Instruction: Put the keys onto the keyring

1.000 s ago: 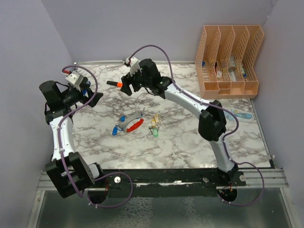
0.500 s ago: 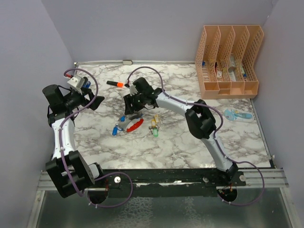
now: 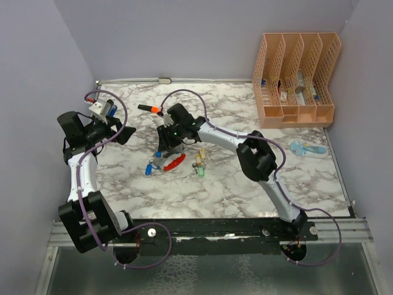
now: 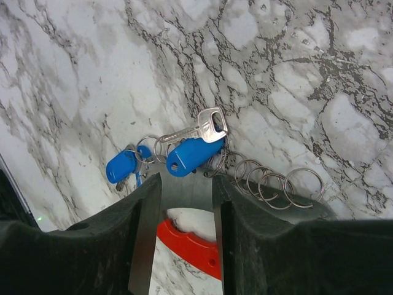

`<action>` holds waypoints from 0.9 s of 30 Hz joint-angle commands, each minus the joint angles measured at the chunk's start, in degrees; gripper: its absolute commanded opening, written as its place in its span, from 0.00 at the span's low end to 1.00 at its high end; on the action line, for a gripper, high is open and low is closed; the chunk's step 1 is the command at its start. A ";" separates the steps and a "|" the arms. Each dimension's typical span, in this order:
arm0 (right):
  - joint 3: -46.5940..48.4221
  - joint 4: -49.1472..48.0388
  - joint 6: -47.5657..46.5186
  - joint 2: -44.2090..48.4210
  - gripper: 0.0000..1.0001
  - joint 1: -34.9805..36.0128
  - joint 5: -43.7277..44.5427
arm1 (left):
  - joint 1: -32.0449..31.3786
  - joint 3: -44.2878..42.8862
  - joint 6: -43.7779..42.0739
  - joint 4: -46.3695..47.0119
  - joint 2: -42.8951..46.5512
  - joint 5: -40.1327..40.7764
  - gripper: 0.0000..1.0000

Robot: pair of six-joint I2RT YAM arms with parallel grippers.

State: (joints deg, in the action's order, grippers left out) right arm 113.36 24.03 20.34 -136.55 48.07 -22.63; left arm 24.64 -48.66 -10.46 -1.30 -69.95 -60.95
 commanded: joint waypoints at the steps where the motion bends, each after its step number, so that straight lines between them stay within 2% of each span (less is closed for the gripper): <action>1: 2.13 0.67 1.10 -2.68 0.38 0.44 -0.40 | 0.13 0.17 -0.73 1.36 -0.50 0.30 0.90; 17: 2.38 -1.40 2.44 -4.36 0.38 0.53 1.81 | 0.14 0.10 -0.09 2.11 -1.11 0.66 0.90; 27: 2.07 -3.66 -0.45 -4.42 0.32 1.31 1.36 | 0.14 0.06 0.10 2.26 -1.15 0.57 0.90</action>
State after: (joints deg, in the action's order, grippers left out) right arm 114.28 22.98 21.89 -139.85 48.34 -21.98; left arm 24.64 -48.66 -10.61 -0.45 -70.85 -60.80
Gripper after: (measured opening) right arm 0.346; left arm 0.899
